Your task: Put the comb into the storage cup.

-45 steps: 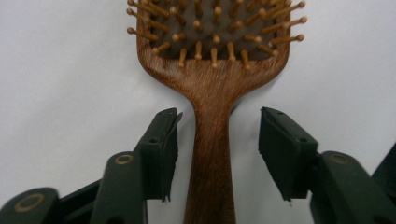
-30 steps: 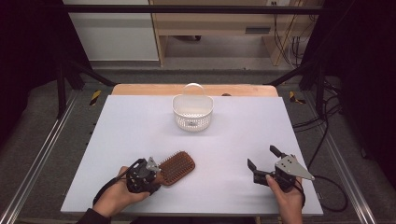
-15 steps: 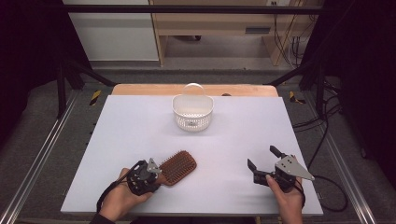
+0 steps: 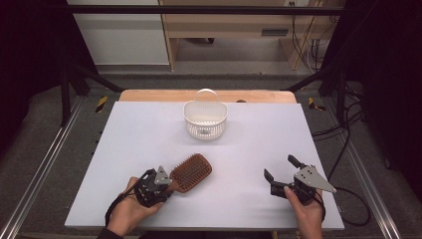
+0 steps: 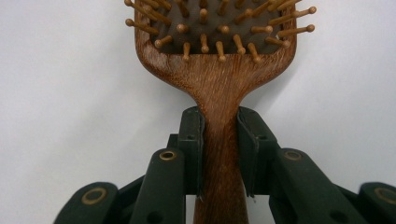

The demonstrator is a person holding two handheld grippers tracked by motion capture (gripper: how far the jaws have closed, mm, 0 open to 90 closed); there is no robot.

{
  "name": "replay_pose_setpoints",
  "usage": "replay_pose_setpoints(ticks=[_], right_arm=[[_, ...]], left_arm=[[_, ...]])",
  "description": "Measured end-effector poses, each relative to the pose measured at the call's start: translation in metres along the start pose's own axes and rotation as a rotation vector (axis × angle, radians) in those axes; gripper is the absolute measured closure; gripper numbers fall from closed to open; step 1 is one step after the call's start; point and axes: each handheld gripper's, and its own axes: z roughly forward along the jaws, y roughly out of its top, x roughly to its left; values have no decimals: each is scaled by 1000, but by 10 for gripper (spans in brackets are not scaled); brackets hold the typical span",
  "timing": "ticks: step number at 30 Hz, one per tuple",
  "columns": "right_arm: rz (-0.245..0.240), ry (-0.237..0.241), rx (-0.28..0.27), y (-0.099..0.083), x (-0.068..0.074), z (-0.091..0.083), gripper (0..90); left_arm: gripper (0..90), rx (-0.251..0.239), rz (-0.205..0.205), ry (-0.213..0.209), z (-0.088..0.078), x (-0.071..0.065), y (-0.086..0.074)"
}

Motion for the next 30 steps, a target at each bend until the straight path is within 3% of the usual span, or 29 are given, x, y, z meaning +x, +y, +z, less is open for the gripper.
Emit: replay_pose_setpoints(ticks=[2,8,13,16,18,26,30], right_arm=[[-2,4,0,0,0,1,51],[25,14,-13,1,2,2,51],[68,38,-38,9,8,6,54],[105,81,-51,15,15,12,55],[106,109,-52,18,22,16,54],[63,174,-56,38,48,34,50],[72,205,-57,45,57,43,50]], left_arm=[[721,-33,-9,7,-1,1,2],[721,-135,12,55,-3,2,6],[721,-233,-6,54,-10,3,8],[721,-283,49,140,-13,-2,9],[721,-318,27,152,-13,-3,9],[721,-385,-29,152,-9,1,5],[722,-391,-26,149,-6,-1,3]])
